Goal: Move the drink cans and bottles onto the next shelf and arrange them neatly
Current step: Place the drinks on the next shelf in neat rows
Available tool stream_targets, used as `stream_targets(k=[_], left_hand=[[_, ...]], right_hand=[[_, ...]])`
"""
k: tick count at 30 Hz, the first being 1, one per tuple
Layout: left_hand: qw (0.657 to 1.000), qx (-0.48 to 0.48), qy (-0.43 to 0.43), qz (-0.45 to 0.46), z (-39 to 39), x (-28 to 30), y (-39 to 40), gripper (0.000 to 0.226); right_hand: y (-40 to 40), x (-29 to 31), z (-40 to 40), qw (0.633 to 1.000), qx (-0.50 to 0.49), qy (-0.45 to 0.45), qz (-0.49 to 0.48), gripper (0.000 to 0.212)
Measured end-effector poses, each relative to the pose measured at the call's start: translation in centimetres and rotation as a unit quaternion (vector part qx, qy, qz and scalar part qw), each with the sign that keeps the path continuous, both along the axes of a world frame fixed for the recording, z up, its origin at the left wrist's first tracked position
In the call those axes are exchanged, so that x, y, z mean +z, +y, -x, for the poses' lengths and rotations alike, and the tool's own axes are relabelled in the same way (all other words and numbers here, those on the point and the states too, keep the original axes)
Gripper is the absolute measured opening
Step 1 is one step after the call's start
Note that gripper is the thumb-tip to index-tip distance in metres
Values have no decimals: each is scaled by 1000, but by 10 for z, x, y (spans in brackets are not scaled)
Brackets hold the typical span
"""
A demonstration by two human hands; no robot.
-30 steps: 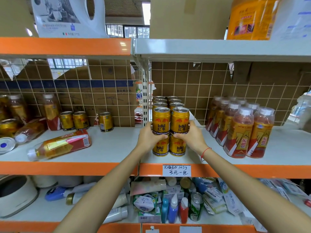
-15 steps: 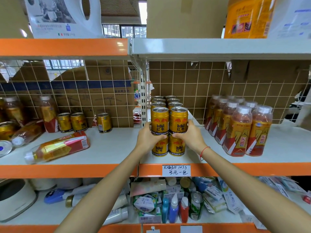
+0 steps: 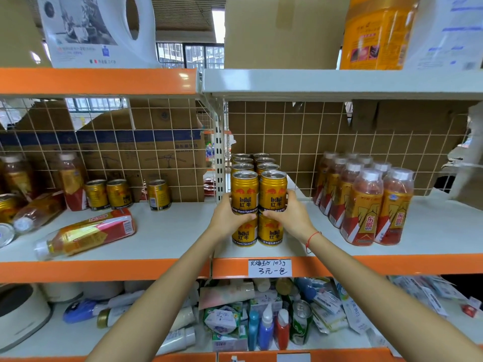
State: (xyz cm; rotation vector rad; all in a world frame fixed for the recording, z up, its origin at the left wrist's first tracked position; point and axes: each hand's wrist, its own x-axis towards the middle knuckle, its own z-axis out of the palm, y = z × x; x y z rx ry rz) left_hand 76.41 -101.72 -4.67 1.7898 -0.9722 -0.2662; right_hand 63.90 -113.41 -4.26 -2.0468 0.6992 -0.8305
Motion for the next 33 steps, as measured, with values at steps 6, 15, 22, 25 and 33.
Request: stream_targets(k=[6, 15, 22, 25, 33], left_hand=[[999, 12, 28, -12, -3, 15, 11, 95], [998, 62, -27, -8, 3, 71, 35, 77], [992, 92, -90, 0, 5, 102, 58, 56], [990, 103, -100, 0, 3, 102, 72, 54], [982, 157, -104, -25, -12, 93, 122, 47]], right_hand=[[6, 19, 8, 1000, -12, -6, -6, 78], [27, 72, 16, 996, -57, -3, 72, 81], [52, 99, 10, 992, -30, -2, 123, 71], [64, 98, 6, 991, -19, 10, 129, 67], [95, 88, -14, 989, 32, 32, 143, 56]])
